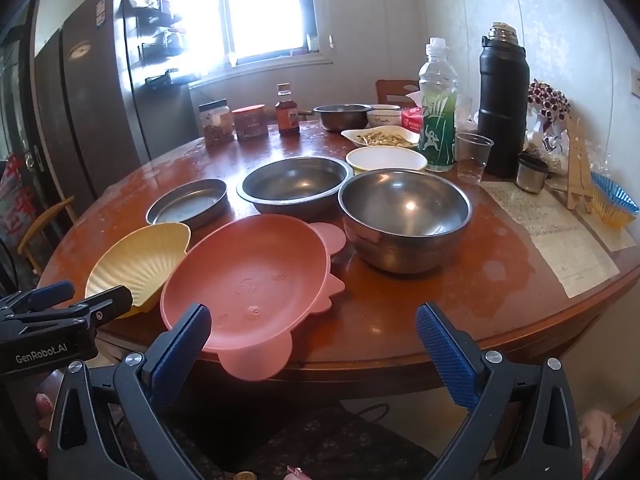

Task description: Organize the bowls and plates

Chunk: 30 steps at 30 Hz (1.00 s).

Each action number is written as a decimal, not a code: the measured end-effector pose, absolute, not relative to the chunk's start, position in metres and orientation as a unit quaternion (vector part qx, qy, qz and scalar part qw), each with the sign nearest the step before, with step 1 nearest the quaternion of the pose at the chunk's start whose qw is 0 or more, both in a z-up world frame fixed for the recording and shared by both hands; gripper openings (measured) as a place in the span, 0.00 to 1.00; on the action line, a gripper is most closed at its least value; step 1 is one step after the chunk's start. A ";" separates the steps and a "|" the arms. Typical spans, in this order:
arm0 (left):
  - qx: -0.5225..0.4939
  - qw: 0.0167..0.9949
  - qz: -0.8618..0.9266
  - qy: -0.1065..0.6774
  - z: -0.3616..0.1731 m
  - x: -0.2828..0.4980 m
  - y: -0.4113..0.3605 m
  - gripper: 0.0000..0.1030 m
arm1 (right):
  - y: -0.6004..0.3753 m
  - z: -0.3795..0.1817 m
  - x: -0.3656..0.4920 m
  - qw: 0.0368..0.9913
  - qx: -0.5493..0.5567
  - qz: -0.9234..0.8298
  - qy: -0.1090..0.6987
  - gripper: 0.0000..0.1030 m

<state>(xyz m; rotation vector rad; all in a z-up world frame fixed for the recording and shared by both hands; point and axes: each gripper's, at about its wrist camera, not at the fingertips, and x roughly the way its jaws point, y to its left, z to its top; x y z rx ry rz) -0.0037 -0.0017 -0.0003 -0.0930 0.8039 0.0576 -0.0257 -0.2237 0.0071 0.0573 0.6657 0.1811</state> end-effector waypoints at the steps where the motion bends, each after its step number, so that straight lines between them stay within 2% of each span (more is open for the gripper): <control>1: -0.045 0.919 0.028 0.392 0.000 -0.004 -0.002 0.99 | -0.224 0.007 -0.026 0.941 0.028 0.089 0.327 0.99; 30: -0.047 0.918 0.025 0.393 -0.001 -0.005 -0.006 0.99 | -0.222 0.004 -0.027 0.938 0.023 0.088 0.335 0.99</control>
